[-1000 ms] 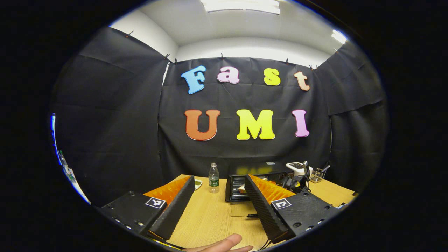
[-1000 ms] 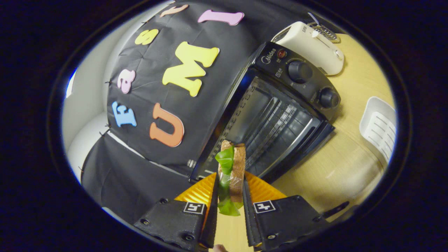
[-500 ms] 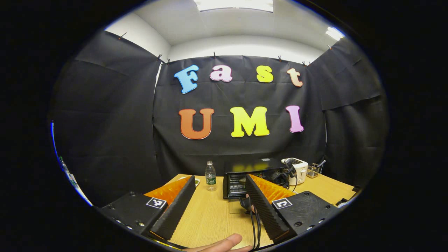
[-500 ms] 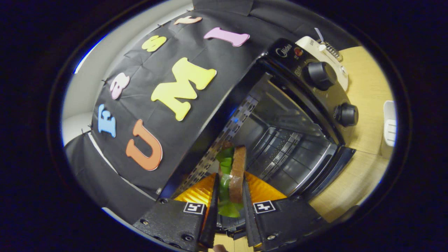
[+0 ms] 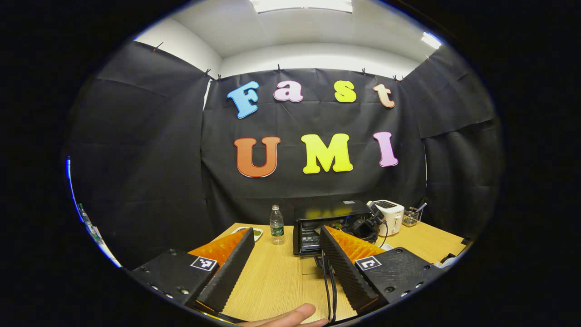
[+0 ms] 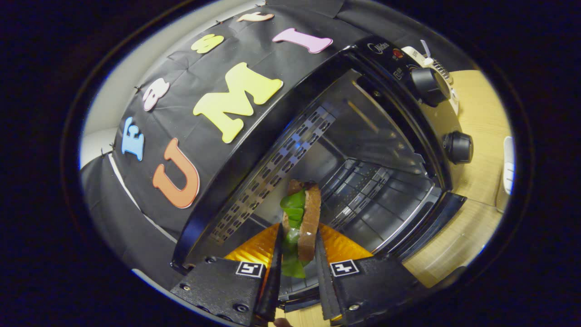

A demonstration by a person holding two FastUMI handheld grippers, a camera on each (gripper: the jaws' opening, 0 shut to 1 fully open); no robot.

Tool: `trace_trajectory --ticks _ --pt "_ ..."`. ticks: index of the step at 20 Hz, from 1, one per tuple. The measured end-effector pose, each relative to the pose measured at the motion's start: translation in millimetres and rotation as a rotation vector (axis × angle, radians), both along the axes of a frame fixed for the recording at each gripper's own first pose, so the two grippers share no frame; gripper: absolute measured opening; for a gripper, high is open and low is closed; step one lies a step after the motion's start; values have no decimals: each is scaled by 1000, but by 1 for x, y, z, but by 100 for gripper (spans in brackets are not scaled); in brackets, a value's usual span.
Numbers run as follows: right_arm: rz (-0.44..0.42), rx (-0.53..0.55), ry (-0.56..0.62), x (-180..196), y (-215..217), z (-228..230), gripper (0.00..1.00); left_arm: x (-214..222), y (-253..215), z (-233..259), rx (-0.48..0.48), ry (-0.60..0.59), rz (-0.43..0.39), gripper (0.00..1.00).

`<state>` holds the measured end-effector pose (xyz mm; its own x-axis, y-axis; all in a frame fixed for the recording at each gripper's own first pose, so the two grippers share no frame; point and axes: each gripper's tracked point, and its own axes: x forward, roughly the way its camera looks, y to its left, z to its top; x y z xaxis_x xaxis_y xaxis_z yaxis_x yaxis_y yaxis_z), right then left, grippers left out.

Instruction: Open the electric oven with the left hand, put the food in, and close the electric oven.

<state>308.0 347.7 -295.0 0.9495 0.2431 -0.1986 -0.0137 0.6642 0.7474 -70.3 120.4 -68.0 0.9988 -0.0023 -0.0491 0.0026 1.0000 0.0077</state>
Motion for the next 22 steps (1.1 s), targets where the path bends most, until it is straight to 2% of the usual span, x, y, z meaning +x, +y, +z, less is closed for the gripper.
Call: trace_trajectory --ticks 1,2,4,5,6,7,8,9,10,11,12,13,14,16,17,18,19,20,21,22 --pt "-3 2 2 0 -1 -2 31 0 0 0 -5 1 0 95" --pt "-5 1 8 0 -1 -4 42 1 -1 -1 -10 4 0 95" --pt "-7 0 14 0 -2 -7 46 2 -3 -4 -14 12 -4 95" --pt "-9 -6 13 -1 -2 -8 38 2 -5 -6 -12 16 -6 95" --pt "-12 -14 10 0 -4 -8 49 3 -6 -6 -9 17 -4 95" --pt "-14 -30 8 0 -4 -9 39 4 -6 -7 -3 17 -1 95" --pt "-7 -48 8 0 -3 -8 53 5 -8 -9 2 21 -3 95" --pt "0 -72 9 0 -2 -7 54 6 -10 -12 4 26 -4 87" --pt "9 -101 14 -1 -1 -7 43 7 -12 -13 6 29 -6 87" --pt "16 -133 17 -2 1 -7 58 7 -12 -14 7 32 -7 87" --pt "24 -168 22 -3 1 -7 62 7 -13 -15 6 35 -7 87" --pt "34 -202 23 -4 3 -7 64 8 -13 -16 4 38 -8 95" --pt "45 -238 23 -3 5 -6 66 9 -14 -17 4 41 -8 87" --pt "88 -329 15 -5 12 -4 70 8 -13 -21 6 55 1 87" --pt "113 -379 13 -6 15 -5 58 8 -12 -24 12 61 6 87" --pt "140 -422 21 -7 15 -7 77 9 -11 -26 17 65 10 95" --pt "164 -454 34 -9 16 -10 81 9 -11 -29 19 71 12 95" --pt "180 -480 53 -11 16 -14 75 9 -11 -30 19 76 14 95" --pt "197 -495 70 -12 16 -17 80 10 -11 -32 15 79 14 95" --pt "220 -499 90 -15 17 -20 93 10 -11 -33 11 82 17 95"
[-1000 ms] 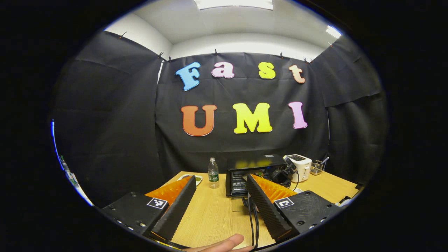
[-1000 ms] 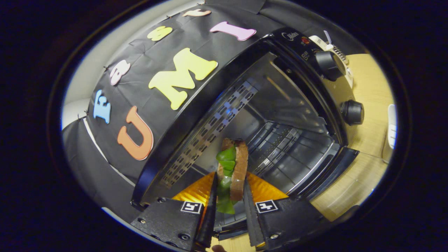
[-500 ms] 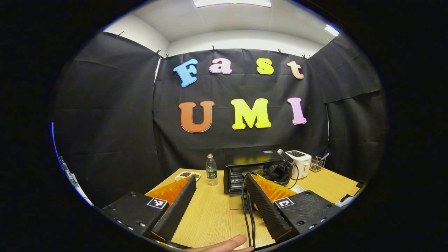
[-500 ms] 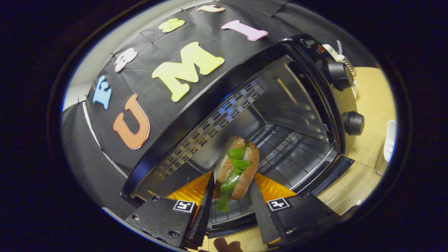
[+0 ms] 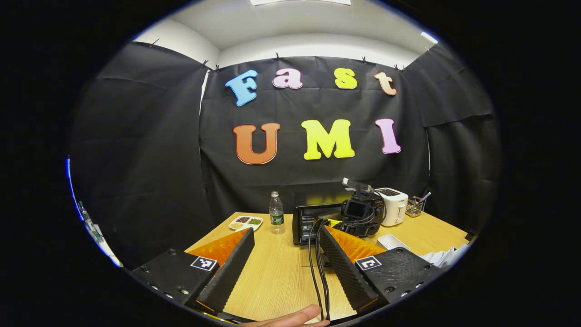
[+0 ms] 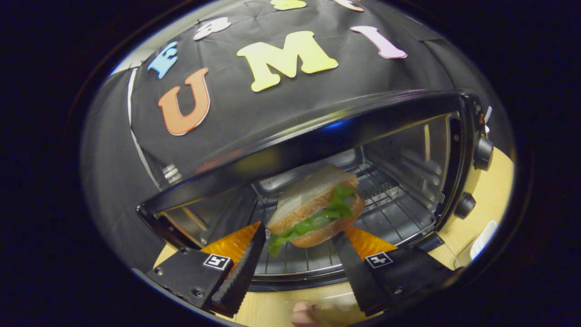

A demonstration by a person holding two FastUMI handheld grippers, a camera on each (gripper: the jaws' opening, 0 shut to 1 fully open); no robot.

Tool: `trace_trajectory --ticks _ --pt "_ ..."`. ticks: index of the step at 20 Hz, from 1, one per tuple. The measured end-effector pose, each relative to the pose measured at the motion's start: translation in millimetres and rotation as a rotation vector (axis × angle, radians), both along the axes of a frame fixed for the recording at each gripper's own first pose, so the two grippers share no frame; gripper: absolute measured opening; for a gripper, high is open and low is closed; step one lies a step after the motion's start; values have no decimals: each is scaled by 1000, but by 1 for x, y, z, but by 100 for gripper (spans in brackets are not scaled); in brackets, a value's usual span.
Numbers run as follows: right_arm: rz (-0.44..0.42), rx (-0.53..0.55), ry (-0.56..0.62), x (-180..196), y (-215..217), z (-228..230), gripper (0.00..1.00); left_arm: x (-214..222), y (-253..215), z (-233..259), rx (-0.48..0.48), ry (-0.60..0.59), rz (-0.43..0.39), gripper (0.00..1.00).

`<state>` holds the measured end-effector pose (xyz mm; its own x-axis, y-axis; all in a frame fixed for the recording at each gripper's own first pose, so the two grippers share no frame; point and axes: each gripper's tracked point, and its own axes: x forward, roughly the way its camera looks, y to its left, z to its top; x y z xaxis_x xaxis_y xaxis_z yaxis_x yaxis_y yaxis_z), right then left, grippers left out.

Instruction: Open the electric oven with the left hand, put the food in, and close the electric oven.

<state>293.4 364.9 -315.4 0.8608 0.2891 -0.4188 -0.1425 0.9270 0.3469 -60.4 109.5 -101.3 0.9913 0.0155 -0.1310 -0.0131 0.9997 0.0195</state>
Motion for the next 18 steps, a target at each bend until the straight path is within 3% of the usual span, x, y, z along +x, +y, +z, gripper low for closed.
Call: trace_trajectory --ticks 2,3,6,7,8,9,15,18 --pt "33 -12 46 -5 1 -7 95 0 8 0 5 -5 32 95" --pt "39 -21 62 -8 0 -8 87 0 11 -1 11 -2 42 95" --pt "53 -74 92 -17 -7 -11 87 -3 9 -8 5 15 39 95" --pt "63 -97 101 -21 -7 -10 96 -3 9 -11 -1 20 37 95" --pt "78 -117 111 -26 -8 -8 88 -4 9 -12 -6 26 37 95" --pt "91 -132 120 -31 -9 -7 97 -5 10 -13 -11 29 38 95" --pt "200 -163 166 -67 -10 10 96 -10 9 -15 -55 38 29 95" --pt "225 -178 109 -85 -20 33 96 -10 6 -15 -69 33 24 95"
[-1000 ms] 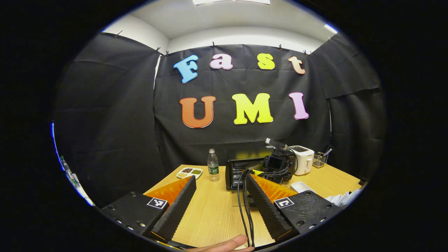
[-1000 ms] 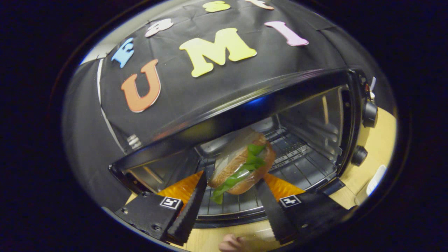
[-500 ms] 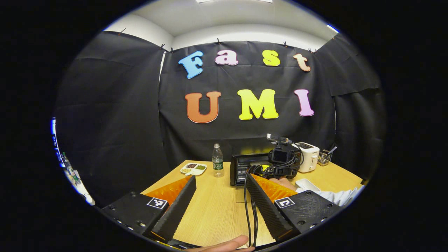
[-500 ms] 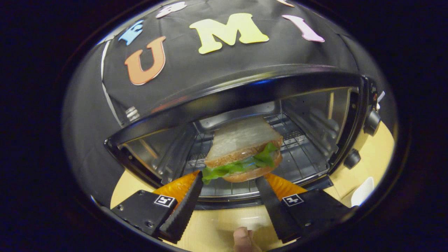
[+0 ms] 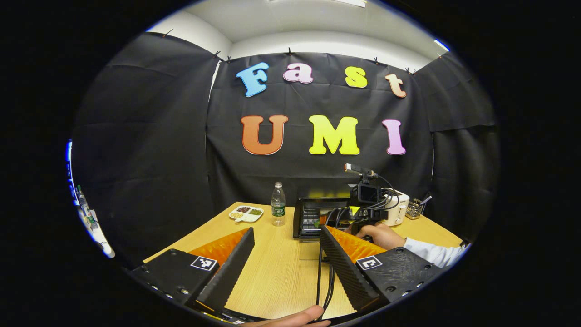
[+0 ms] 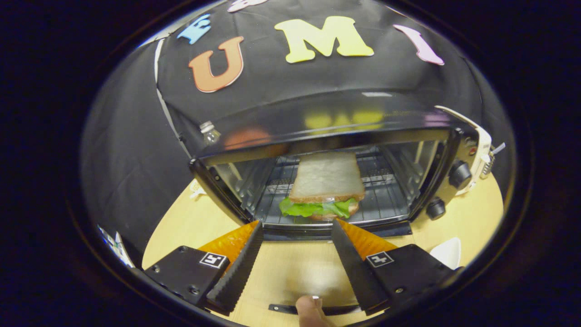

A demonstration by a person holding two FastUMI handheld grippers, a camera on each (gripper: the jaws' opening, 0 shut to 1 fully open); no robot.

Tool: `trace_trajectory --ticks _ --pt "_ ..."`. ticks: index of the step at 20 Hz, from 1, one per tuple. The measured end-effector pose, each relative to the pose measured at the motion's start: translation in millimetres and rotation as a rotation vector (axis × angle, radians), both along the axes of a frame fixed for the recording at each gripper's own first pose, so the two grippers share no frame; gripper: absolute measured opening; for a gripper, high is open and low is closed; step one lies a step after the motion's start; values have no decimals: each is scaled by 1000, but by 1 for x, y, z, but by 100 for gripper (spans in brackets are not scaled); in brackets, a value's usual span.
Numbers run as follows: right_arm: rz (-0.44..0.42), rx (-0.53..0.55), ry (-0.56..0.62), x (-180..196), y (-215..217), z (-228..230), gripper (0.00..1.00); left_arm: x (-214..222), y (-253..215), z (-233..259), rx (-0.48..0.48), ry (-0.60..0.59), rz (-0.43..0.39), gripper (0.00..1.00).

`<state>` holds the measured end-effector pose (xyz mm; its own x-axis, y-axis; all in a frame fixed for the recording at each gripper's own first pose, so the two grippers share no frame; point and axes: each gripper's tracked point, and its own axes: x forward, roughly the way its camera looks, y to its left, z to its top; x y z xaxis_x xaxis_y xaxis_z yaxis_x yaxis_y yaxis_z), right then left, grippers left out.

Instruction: Open the electric oven with the left hand, put the food in, and close the electric oven.

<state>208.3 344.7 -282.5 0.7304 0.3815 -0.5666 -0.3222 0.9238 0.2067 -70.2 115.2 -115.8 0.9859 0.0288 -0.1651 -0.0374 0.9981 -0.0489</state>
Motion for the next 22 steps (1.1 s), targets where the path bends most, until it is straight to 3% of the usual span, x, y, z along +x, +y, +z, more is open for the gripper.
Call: trace_trajectory --ticks 3,4,10,13,14,16,19,20,22 --pt "6 19 -83 -27 -18 36 100 3 -4 -5 3 6 -4 95" --pt "8 26 -115 -35 -26 50 96 5 -5 -5 6 8 -3 95" --pt "-26 43 -333 -86 -98 139 96 23 -17 -7 -5 2 -15 96" --pt "-121 31 -453 -103 -155 179 96 38 -33 -18 -10 19 -41 95" --pt "-181 19 -503 -106 -179 193 87 43 -40 -22 -11 27 -54 96" --pt "-237 11 -576 -119 -211 221 87 55 -58 -33 -20 41 -91 96" --pt "-264 21 -619 -144 -252 245 89 72 -92 -59 -23 92 -152 93" --pt "-280 13 -637 -150 -266 253 100 77 -102 -69 -24 113 -171 93" --pt "-322 -24 -668 -163 -297 265 100 85 -124 -93 -42 174 -204 93"
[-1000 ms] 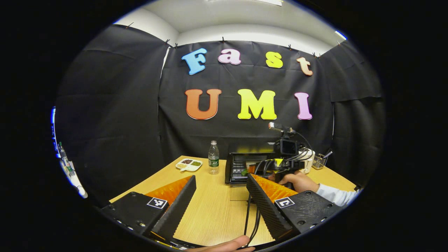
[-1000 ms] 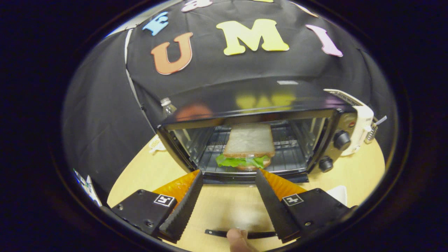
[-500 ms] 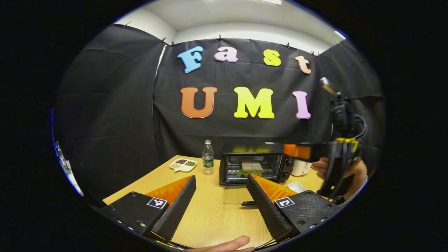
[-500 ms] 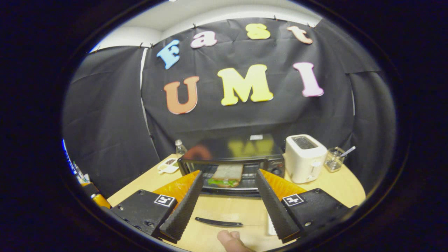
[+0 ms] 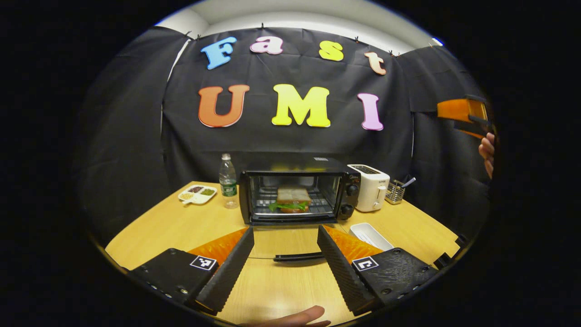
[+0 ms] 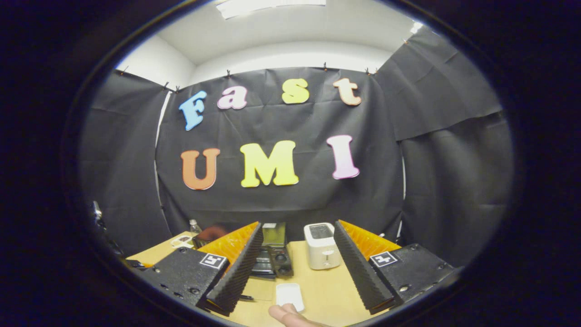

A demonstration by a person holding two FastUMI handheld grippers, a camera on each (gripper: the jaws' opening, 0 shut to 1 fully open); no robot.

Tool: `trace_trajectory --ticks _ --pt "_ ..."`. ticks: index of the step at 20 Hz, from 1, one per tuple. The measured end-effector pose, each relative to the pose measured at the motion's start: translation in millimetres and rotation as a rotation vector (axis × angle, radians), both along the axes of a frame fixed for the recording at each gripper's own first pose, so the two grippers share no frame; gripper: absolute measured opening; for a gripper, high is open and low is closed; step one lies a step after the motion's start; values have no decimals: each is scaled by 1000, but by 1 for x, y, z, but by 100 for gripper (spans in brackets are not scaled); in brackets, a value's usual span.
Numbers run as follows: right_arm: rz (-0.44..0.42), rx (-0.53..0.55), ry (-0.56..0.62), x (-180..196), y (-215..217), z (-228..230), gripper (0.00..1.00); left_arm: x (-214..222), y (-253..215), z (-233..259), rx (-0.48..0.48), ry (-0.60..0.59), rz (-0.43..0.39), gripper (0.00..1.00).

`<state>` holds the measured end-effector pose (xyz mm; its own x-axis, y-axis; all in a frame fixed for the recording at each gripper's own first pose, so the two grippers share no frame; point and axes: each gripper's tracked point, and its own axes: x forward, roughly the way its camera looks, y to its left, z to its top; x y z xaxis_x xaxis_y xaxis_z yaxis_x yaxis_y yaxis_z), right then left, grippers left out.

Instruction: Open the electric oven with the left hand, put the food in, and close the electric oven.

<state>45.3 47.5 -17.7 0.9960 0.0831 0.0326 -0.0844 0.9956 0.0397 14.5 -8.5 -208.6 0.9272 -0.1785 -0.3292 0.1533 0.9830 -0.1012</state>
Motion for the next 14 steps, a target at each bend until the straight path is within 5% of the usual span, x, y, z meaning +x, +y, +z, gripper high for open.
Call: trace_trajectory --ticks 7,8,9,14 --pt "-91 -32 -22 -25 -52 2 100 11 -57 -77 10 186 -95 95" --pt "-89 -37 -23 -26 -54 2 100 10 -57 -87 17 211 -89 83" --pt "-86 -40 -28 -26 -55 2 100 12 -55 -97 19 230 -79 95" --pt "-86 -38 -82 -18 -57 9 100 19 -55 -138 32 343 -44 95"
